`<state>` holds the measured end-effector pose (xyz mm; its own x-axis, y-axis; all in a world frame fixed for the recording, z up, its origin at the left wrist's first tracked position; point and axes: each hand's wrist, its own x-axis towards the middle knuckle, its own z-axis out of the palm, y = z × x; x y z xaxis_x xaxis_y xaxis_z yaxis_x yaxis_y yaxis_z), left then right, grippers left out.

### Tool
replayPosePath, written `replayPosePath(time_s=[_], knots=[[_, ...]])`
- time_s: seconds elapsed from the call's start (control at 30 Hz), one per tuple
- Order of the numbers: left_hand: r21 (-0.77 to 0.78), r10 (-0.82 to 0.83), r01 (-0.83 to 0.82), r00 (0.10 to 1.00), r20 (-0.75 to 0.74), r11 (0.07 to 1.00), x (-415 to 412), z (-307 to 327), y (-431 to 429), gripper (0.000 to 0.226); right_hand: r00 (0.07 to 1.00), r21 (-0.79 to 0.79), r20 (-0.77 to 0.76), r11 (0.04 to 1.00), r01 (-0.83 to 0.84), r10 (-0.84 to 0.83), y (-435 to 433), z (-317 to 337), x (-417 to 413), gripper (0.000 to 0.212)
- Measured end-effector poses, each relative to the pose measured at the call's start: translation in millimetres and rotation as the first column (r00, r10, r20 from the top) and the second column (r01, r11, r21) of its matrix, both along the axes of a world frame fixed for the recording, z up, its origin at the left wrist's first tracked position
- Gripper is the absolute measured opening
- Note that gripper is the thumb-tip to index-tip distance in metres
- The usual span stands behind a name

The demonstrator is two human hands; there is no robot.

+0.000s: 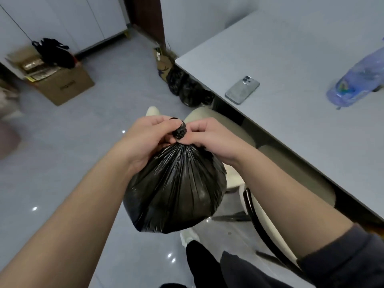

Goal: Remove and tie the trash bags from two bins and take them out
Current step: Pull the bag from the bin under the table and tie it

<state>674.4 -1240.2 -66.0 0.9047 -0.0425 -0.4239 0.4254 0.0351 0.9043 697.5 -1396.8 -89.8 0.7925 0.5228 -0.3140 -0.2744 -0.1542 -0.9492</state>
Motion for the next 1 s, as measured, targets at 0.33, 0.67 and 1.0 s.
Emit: replayPosePath(time_s=[0.33, 0.67, 1.0], knots=[[-0.002, -0.015, 0.015, 1.0, 0.023, 1.0, 135.5, 8.3, 111.3, 0.021, 0.991, 0.06, -0.055, 0.99, 0.126, -0.123, 115.2, 9.1, 125.6, 0.018], [0.032, -0.201, 0.2, 0.979, 0.045, 0.979, 285.7, -3.9, 242.9, 0.02, 0.935, 0.108, -0.03, 0.929, 0.354, -0.353, 253.2, -1.9, 242.6, 0.034], [0.105, -0.358, 0.359, 0.933, -0.029, 0.928, 437.0, -38.5, 301.8, 0.012, 0.87, 0.094, 0.048, 0.869, 0.486, -0.491, 315.4, -52.7, 376.4, 0.031]])
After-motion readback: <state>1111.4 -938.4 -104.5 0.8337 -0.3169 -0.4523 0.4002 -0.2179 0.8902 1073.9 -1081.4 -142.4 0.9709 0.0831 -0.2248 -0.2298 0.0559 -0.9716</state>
